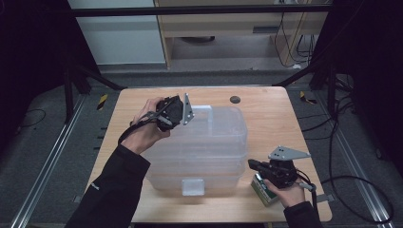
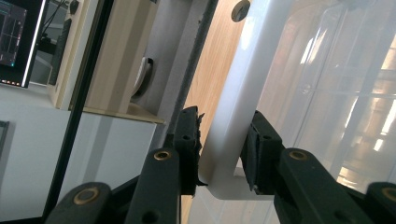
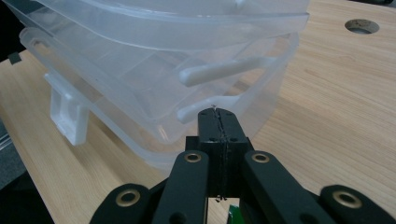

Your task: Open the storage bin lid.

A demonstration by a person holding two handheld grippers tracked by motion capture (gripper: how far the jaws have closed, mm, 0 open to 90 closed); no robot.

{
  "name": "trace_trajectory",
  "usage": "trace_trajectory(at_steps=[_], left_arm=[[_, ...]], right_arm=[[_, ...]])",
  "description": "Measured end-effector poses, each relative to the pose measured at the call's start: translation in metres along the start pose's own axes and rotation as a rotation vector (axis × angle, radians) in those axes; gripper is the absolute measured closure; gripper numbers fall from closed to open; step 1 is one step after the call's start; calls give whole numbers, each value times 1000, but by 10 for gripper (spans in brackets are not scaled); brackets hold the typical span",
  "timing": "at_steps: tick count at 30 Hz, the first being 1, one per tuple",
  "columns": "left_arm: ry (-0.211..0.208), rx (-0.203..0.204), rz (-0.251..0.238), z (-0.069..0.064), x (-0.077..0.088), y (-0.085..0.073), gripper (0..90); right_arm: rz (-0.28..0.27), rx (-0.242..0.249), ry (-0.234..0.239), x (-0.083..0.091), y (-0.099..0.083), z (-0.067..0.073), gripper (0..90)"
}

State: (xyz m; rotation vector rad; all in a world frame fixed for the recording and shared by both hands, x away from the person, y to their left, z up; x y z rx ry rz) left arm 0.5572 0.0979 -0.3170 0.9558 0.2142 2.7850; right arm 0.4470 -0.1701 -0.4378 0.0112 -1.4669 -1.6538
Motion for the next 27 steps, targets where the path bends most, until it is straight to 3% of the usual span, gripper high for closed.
trace_trajectory(at_steps=[8,11,27], left_arm=[[3,3,6,2,-2,0,687],[0,8,3,3,-2,0,686],[-15,5,-12,0,0,-1,675]], right_arm=[[-30,-5,27,-1,6,5,900],[-64,-4,35,-1,11,9,900],[-96,-26,62,-4,18,15,900]])
Point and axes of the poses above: each handheld gripper's, and its own axes: x roughly backward along the jaws, y roughly out of its top, z roughly to its left, the point moved 6 cm from there along -x, roughly forward along the jaws, and after that the axes turned 12 degrees about -x, right-handed, at the moved point
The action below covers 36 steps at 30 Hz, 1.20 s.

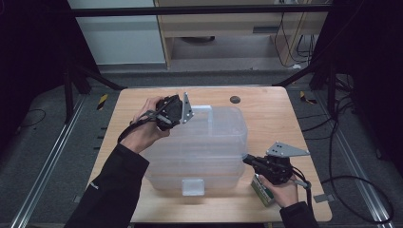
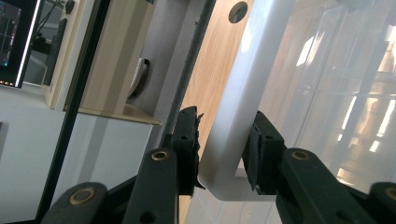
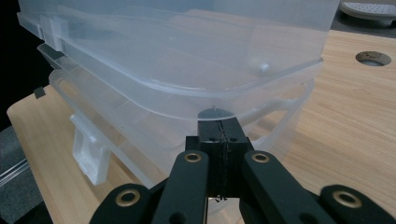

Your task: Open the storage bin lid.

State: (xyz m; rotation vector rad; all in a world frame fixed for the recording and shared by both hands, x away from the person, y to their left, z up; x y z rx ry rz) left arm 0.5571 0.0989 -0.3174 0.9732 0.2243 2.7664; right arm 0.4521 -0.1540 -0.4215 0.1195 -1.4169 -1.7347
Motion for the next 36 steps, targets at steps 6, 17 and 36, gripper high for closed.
trace_trajectory(at_steps=[6,17,36], left_arm=[[-9,29,-34,0,7,-3,601],[-15,130,-125,-4,30,-20,522],[107,465,-288,-1,74,-71,541]], right_arm=[[9,0,-2,-1,-2,0,900],[10,3,-4,-1,-1,0,900],[13,3,-8,-1,-2,0,900]])
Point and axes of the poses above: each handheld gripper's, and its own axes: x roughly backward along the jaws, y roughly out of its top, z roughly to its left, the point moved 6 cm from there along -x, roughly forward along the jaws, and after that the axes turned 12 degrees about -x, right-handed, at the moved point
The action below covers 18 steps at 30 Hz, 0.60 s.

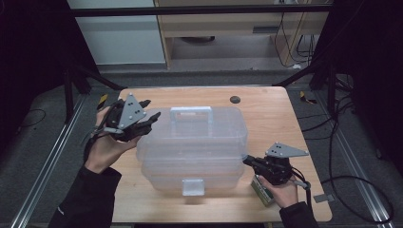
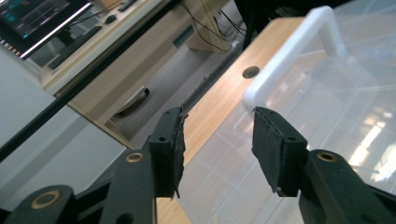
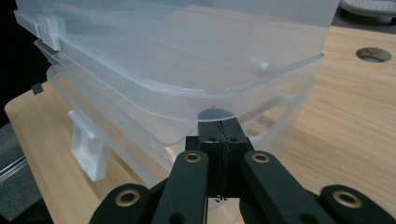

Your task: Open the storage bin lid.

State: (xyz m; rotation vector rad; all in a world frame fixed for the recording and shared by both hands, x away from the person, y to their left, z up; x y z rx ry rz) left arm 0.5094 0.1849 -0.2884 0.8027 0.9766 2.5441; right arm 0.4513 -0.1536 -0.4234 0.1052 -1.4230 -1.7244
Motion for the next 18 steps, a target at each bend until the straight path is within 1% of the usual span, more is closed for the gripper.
trace_trajectory(at_steps=[1,2,3,5,6,7,8,9,10,11,12,14,15,16,17,18], left_arm=[[0,0,0,0,0,0,545],[23,33,-7,4,6,-6,553],[38,47,-9,7,9,-9,561],[49,95,-29,11,16,-16,578],[62,123,-37,13,20,-20,587],[62,123,-37,13,20,-20,594],[89,149,-39,16,26,-29,602],[89,149,-39,16,26,-29,606],[95,158,-38,17,28,-32,606],[107,172,-40,18,30,-36,610],[123,171,-47,20,32,-40,617],[143,202,-58,19,36,-49,623],[151,213,-51,19,38,-52,633],[163,233,-59,18,40,-57,639],[167,243,-60,18,41,-60,650],[184,262,-64,18,43,-65,661]], right_arm=[[0,0,0,0,0,0,900],[0,-1,1,0,0,0,900],[-1,1,-1,0,0,0,900],[0,-1,-1,0,0,0,900],[-1,-1,-2,0,0,0,900],[-1,-1,-2,0,0,0,900],[-2,1,-2,0,0,0,900],[-2,1,-2,0,0,0,900],[-1,1,-2,0,0,0,900],[-2,1,-3,0,0,0,900],[1,-2,0,0,0,0,900],[1,-3,1,0,0,0,900],[-1,-2,0,0,0,0,900],[0,-4,1,0,0,0,900],[0,-3,0,0,0,0,900],[-1,-2,-1,0,0,0,900]])
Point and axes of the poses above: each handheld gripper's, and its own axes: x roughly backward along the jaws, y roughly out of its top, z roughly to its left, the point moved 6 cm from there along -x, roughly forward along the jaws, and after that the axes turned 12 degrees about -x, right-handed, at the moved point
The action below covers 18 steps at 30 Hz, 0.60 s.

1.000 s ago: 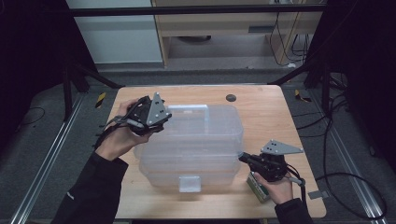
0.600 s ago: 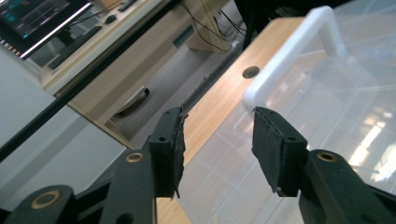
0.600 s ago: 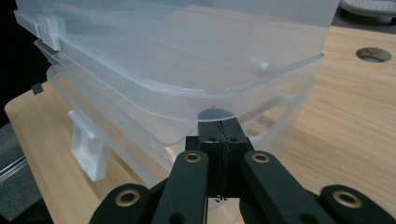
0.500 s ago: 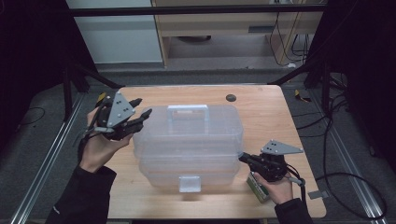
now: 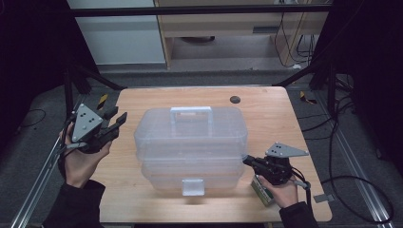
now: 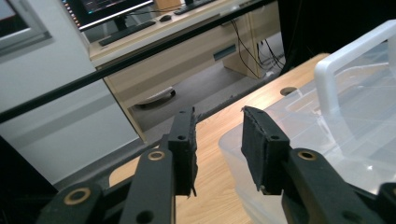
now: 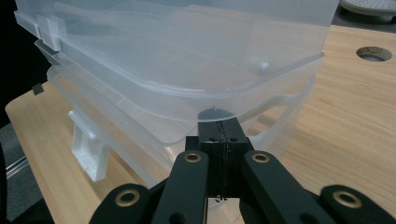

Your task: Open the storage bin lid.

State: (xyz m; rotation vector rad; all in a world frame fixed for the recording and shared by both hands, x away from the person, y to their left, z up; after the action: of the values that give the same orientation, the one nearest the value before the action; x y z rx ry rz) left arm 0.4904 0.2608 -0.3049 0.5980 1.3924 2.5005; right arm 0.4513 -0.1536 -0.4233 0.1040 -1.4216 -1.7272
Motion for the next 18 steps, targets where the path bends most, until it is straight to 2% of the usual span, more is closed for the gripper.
trace_trajectory(at_steps=[3,8,14,18], left_arm=[[25,32,1,2,5,-10,703],[36,74,27,-1,14,-34,761],[22,97,78,-6,19,-59,819],[-4,109,100,-13,20,-72,854]], right_arm=[[0,1,1,0,0,0,900],[5,-1,3,0,0,0,900],[5,0,0,0,0,0,900],[9,-1,5,0,0,1,900]])
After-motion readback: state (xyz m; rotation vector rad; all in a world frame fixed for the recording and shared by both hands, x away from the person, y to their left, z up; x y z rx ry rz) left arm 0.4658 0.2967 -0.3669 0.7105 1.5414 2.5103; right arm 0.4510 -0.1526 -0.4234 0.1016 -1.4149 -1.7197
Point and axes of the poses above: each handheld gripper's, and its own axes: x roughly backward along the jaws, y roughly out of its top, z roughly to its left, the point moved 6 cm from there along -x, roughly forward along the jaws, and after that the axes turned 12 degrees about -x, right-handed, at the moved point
